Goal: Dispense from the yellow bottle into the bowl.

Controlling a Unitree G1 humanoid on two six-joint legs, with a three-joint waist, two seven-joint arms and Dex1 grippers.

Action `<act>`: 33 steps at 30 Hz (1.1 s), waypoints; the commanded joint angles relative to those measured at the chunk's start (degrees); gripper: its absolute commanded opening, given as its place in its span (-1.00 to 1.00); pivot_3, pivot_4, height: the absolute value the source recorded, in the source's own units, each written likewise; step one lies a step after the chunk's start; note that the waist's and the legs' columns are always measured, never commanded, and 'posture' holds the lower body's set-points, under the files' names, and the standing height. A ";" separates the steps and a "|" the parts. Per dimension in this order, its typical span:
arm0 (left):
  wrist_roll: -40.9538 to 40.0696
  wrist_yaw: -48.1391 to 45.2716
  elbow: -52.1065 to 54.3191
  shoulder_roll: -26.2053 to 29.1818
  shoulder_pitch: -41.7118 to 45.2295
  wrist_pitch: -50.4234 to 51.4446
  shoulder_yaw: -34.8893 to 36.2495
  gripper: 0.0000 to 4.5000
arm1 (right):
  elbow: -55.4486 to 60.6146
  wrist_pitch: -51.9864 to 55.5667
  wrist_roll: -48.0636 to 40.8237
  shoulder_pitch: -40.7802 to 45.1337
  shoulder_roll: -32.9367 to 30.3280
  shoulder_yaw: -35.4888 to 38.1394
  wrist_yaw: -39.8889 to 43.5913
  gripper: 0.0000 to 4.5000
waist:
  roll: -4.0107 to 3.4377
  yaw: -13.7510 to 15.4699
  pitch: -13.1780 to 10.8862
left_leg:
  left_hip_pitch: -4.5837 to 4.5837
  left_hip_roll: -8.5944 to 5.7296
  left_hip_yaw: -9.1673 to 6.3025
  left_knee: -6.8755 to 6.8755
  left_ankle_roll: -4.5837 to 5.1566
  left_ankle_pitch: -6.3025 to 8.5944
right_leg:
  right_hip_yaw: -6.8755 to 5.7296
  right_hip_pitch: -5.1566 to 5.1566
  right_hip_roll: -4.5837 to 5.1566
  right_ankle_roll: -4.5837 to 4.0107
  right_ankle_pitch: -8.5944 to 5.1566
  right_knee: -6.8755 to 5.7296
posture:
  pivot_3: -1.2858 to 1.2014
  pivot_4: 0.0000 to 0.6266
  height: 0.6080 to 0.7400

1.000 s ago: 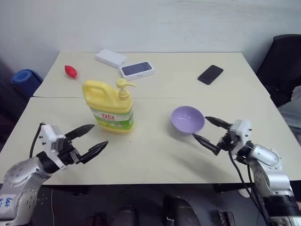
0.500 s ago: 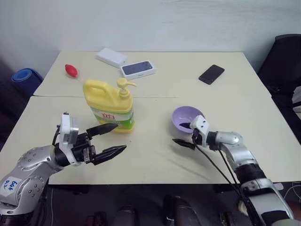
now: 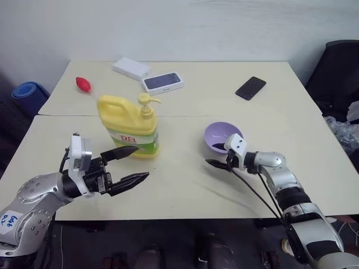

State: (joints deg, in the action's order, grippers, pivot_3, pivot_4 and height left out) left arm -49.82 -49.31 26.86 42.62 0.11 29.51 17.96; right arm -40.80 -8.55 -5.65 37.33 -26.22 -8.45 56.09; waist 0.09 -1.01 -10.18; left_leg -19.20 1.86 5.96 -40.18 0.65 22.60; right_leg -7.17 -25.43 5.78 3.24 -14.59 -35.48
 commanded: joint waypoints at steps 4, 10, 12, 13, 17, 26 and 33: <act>0.31 -0.08 0.88 -0.14 1.15 -0.76 0.91 1.00 | 6.92 0.47 -0.33 0.58 -2.03 1.65 0.89 0.43 | -0.02 -0.52 -0.01 | -0.01 0.01 -0.01 0.01 -0.01 -0.01 | -0.01 -0.01 0.02 0.00 0.00 0.01 | 0.03 -0.52 1.00; 0.61 0.06 0.98 -1.00 0.85 -0.99 0.82 1.00 | 9.90 4.93 -1.39 1.17 -3.23 2.70 0.75 0.75 | -0.02 -0.56 -0.01 | -0.01 0.05 -0.02 0.02 -0.03 -0.01 | 0.00 -0.01 0.03 0.00 0.00 0.02 | 0.03 -0.52 1.00; 0.84 0.02 1.08 -1.29 0.68 -1.01 0.82 1.00 | 9.49 4.33 -1.07 1.04 -3.33 2.78 1.08 0.97 | -0.02 -0.55 -0.01 | -0.01 0.04 -0.02 0.02 -0.03 -0.01 | 0.00 -0.01 0.03 0.00 0.00 0.02 | 0.03 -0.52 1.00; 0.99 -0.06 1.03 -1.37 0.64 -1.07 0.81 1.00 | 9.36 4.38 -1.08 1.06 -3.38 2.82 1.39 0.99 | -0.02 -0.55 -0.01 | -0.01 0.04 -0.02 0.02 -0.03 -0.01 | 0.00 -0.01 0.03 0.00 0.00 0.02 | 0.03 -0.52 1.00; 1.20 -0.11 1.02 -1.57 0.62 -1.23 0.79 1.00 | 9.06 5.42 -0.99 1.32 -3.84 2.52 3.57 0.99 | -0.02 -0.55 -0.01 | -0.01 0.04 -0.01 0.02 -0.03 -0.01 | 0.00 -0.01 0.03 0.00 0.00 0.02 | 0.03 -0.52 1.00; 1.66 -0.34 0.68 -1.99 1.13 -1.36 0.28 1.00 | 0.69 3.53 2.01 4.70 -2.19 2.34 0.67 0.99 | -0.02 -0.59 -0.01 | 0.00 0.04 0.00 0.03 -0.03 -0.01 | 0.00 -0.01 0.03 -0.01 0.00 0.02 | 0.03 -0.52 1.00; 1.77 -0.44 0.32 -2.12 2.36 -1.00 0.03 1.00 | -5.03 -0.75 3.87 6.19 -0.06 1.77 0.41 0.27 | -0.02 -0.64 -0.01 | -0.01 0.04 0.01 0.03 -0.04 -0.01 | 0.02 -0.01 0.02 -0.01 0.00 0.02 | 0.03 -0.52 1.00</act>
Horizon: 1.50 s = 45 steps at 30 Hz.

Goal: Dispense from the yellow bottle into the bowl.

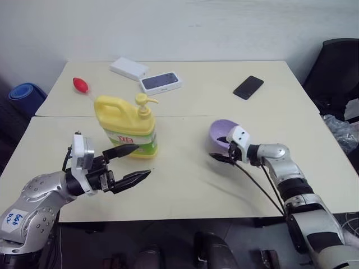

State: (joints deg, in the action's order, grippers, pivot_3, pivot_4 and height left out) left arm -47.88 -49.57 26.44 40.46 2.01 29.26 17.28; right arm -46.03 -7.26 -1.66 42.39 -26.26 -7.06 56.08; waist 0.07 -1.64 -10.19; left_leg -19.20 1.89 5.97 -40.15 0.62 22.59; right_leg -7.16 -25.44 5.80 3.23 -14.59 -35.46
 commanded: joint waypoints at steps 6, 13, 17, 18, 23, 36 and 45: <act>-0.05 -0.14 0.51 0.02 0.09 -0.98 1.27 1.00 | 0.47 -3.30 -0.36 1.10 0.25 1.09 0.18 -0.67 | 0.00 0.01 0.00 | 0.00 0.01 -0.01 0.00 0.00 0.00 | 0.00 0.00 0.01 0.00 0.00 0.00 | 0.03 -0.52 1.00; -5.39 0.16 0.11 2.19 1.74 2.02 6.41 1.00 | 6.92 -2.66 -5.45 1.41 -0.54 2.24 9.35 -0.98 | -0.03 -0.01 -0.04 | -0.01 0.08 0.01 0.00 -0.03 -0.01 | 0.04 -0.06 -0.01 0.00 0.00 0.00 | 0.03 -0.52 1.00; -14.85 1.07 -1.83 10.06 9.60 9.21 12.32 1.00 | 24.49 3.77 -7.64 2.42 -4.29 -2.54 20.51 -0.98 | -0.09 0.05 -0.21 | -0.05 0.09 -0.01 -0.01 -0.03 -0.01 | 0.06 -0.07 0.02 0.00 0.00 -0.02 | 0.03 -0.52 1.00; -16.94 2.11 -3.29 12.23 14.01 10.69 12.63 1.00 | 29.85 7.28 -7.84 3.29 -5.12 -4.23 22.42 -0.98 | -0.10 0.21 -0.32 | -0.06 0.09 -0.04 -0.02 -0.03 -0.01 | 0.05 -0.08 0.03 0.00 0.00 -0.01 | 0.03 -0.52 1.00; -11.63 1.42 -11.47 16.65 29.02 10.89 6.23 0.50 | 41.09 16.90 -9.10 6.43 -5.23 -8.09 24.40 -1.00 | -0.12 0.09 -0.34 | -0.02 -0.06 -0.18 0.04 -0.08 -0.01 | -0.08 0.00 -0.01 0.00 0.00 -0.01 | 0.03 -0.52 1.00; 10.39 -5.19 -32.85 6.87 49.88 1.23 -12.03 -0.99 | 31.48 16.80 -5.27 16.43 0.02 -12.07 23.12 -1.00 | -0.03 0.05 -0.40 | -0.15 -0.25 -0.04 -0.07 -0.11 -0.04 | -0.57 -0.08 -0.42 0.00 0.00 -0.05 | 0.03 -0.52 1.00; 15.68 -6.74 -35.88 4.03 50.60 0.83 -13.59 -0.99 | 25.37 13.83 -4.04 20.94 2.53 -11.71 22.81 -1.00 | -0.04 -0.12 -0.41 | -0.17 -0.13 -0.01 -0.07 -0.14 -0.06 | -0.54 -0.19 -0.38 0.00 0.00 -0.13 | 0.03 -0.52 1.00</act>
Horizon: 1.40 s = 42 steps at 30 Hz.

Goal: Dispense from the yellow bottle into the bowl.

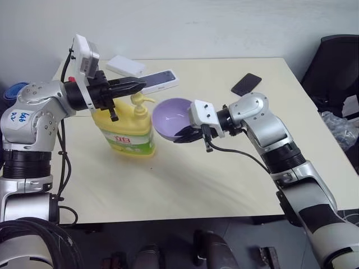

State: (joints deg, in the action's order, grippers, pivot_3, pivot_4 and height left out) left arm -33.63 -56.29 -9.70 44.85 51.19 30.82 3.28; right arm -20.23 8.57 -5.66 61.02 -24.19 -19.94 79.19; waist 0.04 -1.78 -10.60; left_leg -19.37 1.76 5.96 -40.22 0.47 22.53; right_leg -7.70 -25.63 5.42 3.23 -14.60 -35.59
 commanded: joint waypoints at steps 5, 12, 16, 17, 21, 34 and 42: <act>4.11 0.08 -0.22 -1.01 0.89 -0.75 0.19 -0.99 | -0.83 -2.41 -0.35 3.19 1.12 1.48 -0.05 -1.00 | 0.00 -0.04 0.00 | 0.00 0.04 -0.02 0.00 0.01 0.00 | 0.05 0.00 0.04 0.00 0.00 -0.02 | 0.03 -0.52 1.00; 6.85 -0.12 0.92 -1.49 -1.50 -0.78 -1.72 -0.99 | 0.68 -0.44 -1.88 3.63 1.45 2.26 0.54 -1.00 | 0.00 -0.04 0.00 | 0.04 0.07 -0.01 -0.01 0.01 -0.01 | 0.09 0.01 0.06 0.00 0.00 -0.06 | 0.03 -0.52 1.00; 9.06 -0.30 0.37 -2.19 -4.02 -2.82 -2.77 -0.99 | 1.01 0.65 -2.65 4.08 1.72 2.73 0.66 -1.00 | -0.01 -0.06 0.01 | 0.10 0.07 0.02 -0.01 0.01 -0.01 | 0.12 0.02 0.08 0.00 0.00 -0.11 | 0.03 -0.52 1.00; 9.30 -0.04 0.15 -2.56 -4.74 -3.13 -2.73 -0.99 | 1.01 0.85 -2.76 4.17 1.81 2.86 0.64 -1.00 | -0.02 -0.06 0.01 | 0.13 0.07 0.04 -0.01 0.01 -0.01 | 0.13 0.02 0.08 0.00 0.00 -0.13 | 0.03 -0.52 1.00; 9.82 0.31 -0.66 -3.14 -6.69 -3.65 -2.44 -0.99 | 1.20 1.48 -3.03 4.11 1.83 3.08 0.87 -1.00 | -0.04 -0.01 0.03 | 0.17 0.08 0.02 -0.06 0.01 -0.01 | 0.17 0.08 0.12 0.00 0.00 -0.17 | 0.03 -0.52 1.00; 6.92 -0.76 -1.81 -4.66 -5.21 -2.16 1.70 -0.99 | 1.09 1.83 -3.05 3.77 1.35 3.29 1.24 -1.00 | -0.11 -0.05 0.08 | 0.16 0.06 0.02 -0.09 0.02 -0.01 | 0.17 0.08 0.13 0.00 0.00 -0.21 | 0.03 -0.52 1.00; 10.37 -1.25 -1.70 -4.33 -8.63 -2.60 -2.02 -0.99 | 0.96 1.86 -3.04 4.07 1.82 3.45 0.78 -1.00 | -0.13 0.01 0.10 | 0.21 0.07 0.01 -0.09 0.02 -0.01 | 0.25 0.11 0.15 0.00 0.00 -0.21 | 0.03 -0.52 1.00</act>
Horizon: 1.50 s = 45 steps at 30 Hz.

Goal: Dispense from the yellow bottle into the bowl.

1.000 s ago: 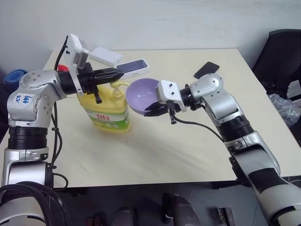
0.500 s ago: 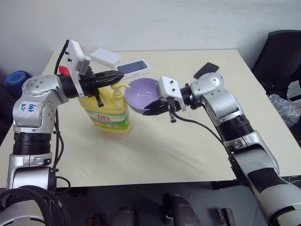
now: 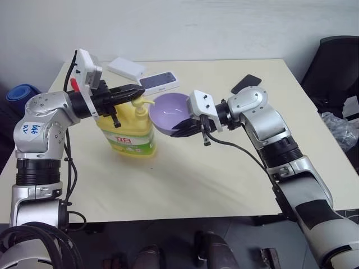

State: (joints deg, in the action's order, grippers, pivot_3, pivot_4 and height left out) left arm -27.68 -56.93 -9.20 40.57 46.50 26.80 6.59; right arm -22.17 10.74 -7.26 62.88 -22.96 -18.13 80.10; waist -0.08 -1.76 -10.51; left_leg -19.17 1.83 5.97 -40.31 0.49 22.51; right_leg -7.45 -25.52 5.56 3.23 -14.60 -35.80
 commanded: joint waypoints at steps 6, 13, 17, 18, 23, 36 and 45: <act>5.51 -0.54 -3.63 -1.11 -5.09 0.13 -6.24 -0.99 | 2.82 -0.06 -1.45 2.47 0.95 1.68 -0.42 -1.00 | -0.08 0.01 0.10 | 0.05 0.00 0.00 0.00 0.00 0.00 | 0.04 0.04 0.01 0.00 0.00 0.00 | 0.03 -0.52 1.00; 5.96 -1.27 -5.56 -1.21 -6.34 -1.42 -6.07 -0.99 | 2.85 0.35 -1.49 2.46 0.94 1.96 -0.56 -1.00 | -0.28 0.01 0.42 | 0.11 -0.01 0.01 0.00 0.00 0.00 | 0.05 0.08 0.03 0.00 0.00 -0.02 | 0.03 -0.52 1.00; 5.62 -1.66 -5.53 -1.14 -6.46 -0.84 -6.26 -0.99 | 2.49 0.09 -1.30 2.51 0.78 2.29 -0.76 -1.00 | -0.33 0.01 0.55 | 0.12 -0.01 0.01 0.01 0.00 0.00 | 0.08 0.08 0.03 0.00 0.00 -0.02 | 0.03 -0.52 1.00; 5.98 -1.77 -5.66 -1.01 -6.49 -1.18 -6.49 -0.99 | 2.43 0.07 -1.34 2.51 0.78 2.39 -0.84 -1.00 | -0.33 0.01 0.57 | 0.12 -0.01 0.01 0.01 0.00 0.00 | 0.09 0.08 0.03 0.00 0.00 -0.02 | 0.03 -0.52 1.00; 4.23 -1.02 -6.67 -2.70 -5.33 -2.97 -4.02 -0.99 | 2.49 0.04 -1.20 2.27 0.42 2.37 -0.93 -1.00 | -0.34 0.02 0.59 | 0.12 -0.02 0.01 0.01 0.00 0.00 | 0.15 0.08 0.04 0.00 0.00 -0.03 | 0.03 -0.52 1.00; -15.68 -4.33 7.72 5.33 -3.95 6.66 15.05 -0.99 | 7.94 -3.78 -1.85 -10.99 -10.28 6.72 -1.09 -1.00 | 0.20 0.04 0.25 | -0.45 -0.03 -0.35 0.07 0.02 0.00 | -0.12 -0.10 0.08 0.00 0.00 0.33 | 0.03 -0.52 1.00; -13.95 -4.32 22.64 4.51 -43.49 5.31 24.83 -0.99 | -15.85 -30.29 3.78 -25.47 -15.45 12.19 -10.97 -1.00 | 0.27 0.02 -0.01 | -0.15 0.04 -0.23 0.15 -0.02 -0.03 | 0.05 0.06 0.25 0.01 -0.02 0.34 | 0.03 -0.52 1.00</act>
State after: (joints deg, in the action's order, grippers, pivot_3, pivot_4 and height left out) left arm -43.04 -61.30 10.52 45.31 4.59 35.06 29.97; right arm -35.47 -13.72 -3.81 36.76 -37.83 -7.91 70.90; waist 0.19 -1.74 -10.53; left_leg -19.23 1.85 5.80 -40.15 0.48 22.49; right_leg -7.34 -25.44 5.85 3.22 -14.62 -35.50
